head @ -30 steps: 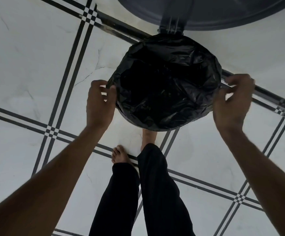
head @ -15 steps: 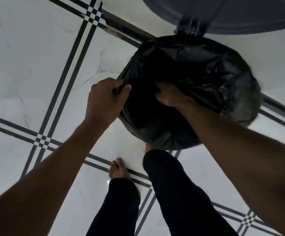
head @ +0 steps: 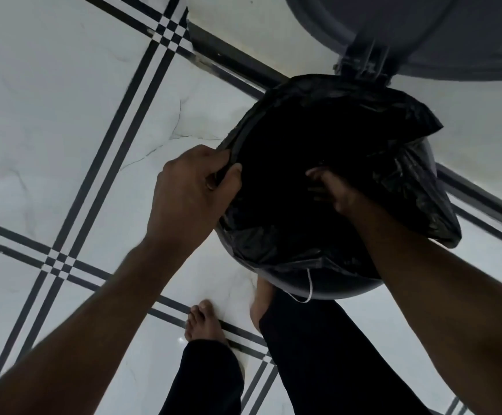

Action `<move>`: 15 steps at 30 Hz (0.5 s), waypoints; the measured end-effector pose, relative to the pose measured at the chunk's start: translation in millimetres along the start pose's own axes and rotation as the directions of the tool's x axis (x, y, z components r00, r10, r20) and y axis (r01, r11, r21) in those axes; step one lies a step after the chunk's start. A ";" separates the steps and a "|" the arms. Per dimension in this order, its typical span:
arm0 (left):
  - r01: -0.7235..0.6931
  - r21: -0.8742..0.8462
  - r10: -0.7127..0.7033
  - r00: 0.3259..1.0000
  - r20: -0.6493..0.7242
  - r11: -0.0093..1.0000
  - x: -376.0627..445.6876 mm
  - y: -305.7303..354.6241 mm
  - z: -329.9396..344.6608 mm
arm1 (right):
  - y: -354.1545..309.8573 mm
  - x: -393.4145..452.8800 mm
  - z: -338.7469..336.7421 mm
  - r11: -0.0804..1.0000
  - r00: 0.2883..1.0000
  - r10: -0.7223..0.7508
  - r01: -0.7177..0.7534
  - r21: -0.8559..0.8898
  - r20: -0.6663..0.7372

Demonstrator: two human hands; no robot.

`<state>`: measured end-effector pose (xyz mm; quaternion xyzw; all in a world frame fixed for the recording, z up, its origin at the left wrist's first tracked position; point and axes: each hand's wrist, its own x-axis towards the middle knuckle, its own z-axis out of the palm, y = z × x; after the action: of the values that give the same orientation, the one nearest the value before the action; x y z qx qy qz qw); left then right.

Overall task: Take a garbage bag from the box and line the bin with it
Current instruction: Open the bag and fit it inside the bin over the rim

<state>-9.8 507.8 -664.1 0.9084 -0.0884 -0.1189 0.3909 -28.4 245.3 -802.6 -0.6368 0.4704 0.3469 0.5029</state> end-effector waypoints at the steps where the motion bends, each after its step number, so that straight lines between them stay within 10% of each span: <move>1: -0.005 0.012 0.005 1.000 -0.006 1.000 0.7 0.9 0.6 | 3.8 2.5 4.2 0.999 0.999 0.016 -0.017 -0.041 -0.027; 15: 0.245 0.155 -0.257 0.964 0.064 0.957 -0.6 26.5 -3.6 | -2.6 -128.0 3.0 0.699 0.946 -0.272 0.319 -0.640 0.175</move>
<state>-11.2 492.5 -642.2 0.9325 0.0030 -0.1989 0.3014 -66.5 280.3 -685.4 -0.8280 0.1920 0.4263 0.3095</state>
